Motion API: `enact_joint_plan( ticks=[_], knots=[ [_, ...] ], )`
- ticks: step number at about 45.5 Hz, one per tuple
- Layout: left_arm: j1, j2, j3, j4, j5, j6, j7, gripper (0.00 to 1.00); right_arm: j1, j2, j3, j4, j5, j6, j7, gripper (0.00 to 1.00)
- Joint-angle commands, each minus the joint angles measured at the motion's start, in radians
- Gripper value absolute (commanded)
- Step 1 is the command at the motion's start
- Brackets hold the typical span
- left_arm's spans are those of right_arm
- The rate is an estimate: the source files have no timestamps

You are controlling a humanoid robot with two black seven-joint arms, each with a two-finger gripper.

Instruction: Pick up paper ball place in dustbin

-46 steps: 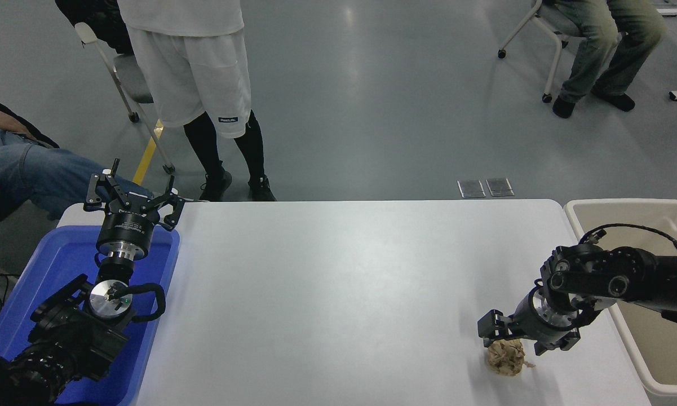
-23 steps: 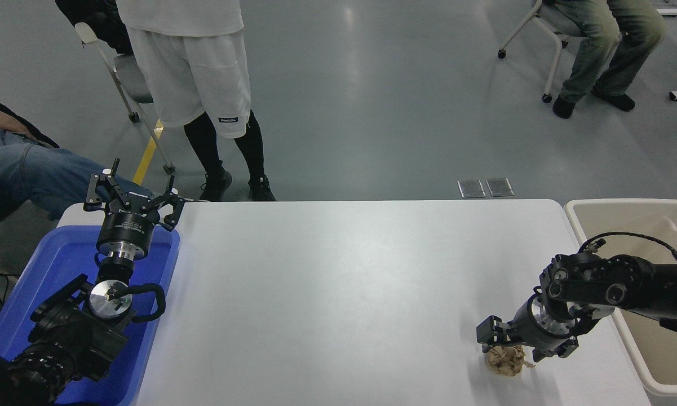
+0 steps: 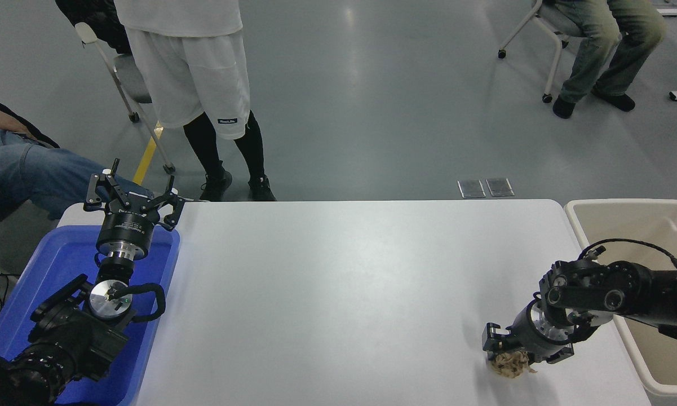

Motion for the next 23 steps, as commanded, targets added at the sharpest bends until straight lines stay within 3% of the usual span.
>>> enact_joint_plan(
  ticks=[1, 13, 23],
  knots=[
    [0.0, 0.0, 0.0, 0.0, 0.001, -0.001, 0.0, 0.99, -0.008, 0.001, 0.0, 0.005, 0.014, 0.001, 0.001, 0.0],
    [0.0, 0.0, 0.0, 0.0, 0.001, -0.001, 0.0, 0.99, 0.03, -0.021, -0.01, 0.02, 0.059, 0.004, 0.001, 0.0],
    [0.0, 0.0, 0.0, 0.0, 0.001, -0.001, 0.0, 0.99, 0.173, -0.104, -0.059, 0.161, 0.057, 0.035, 0.001, 0.0]
  ],
)
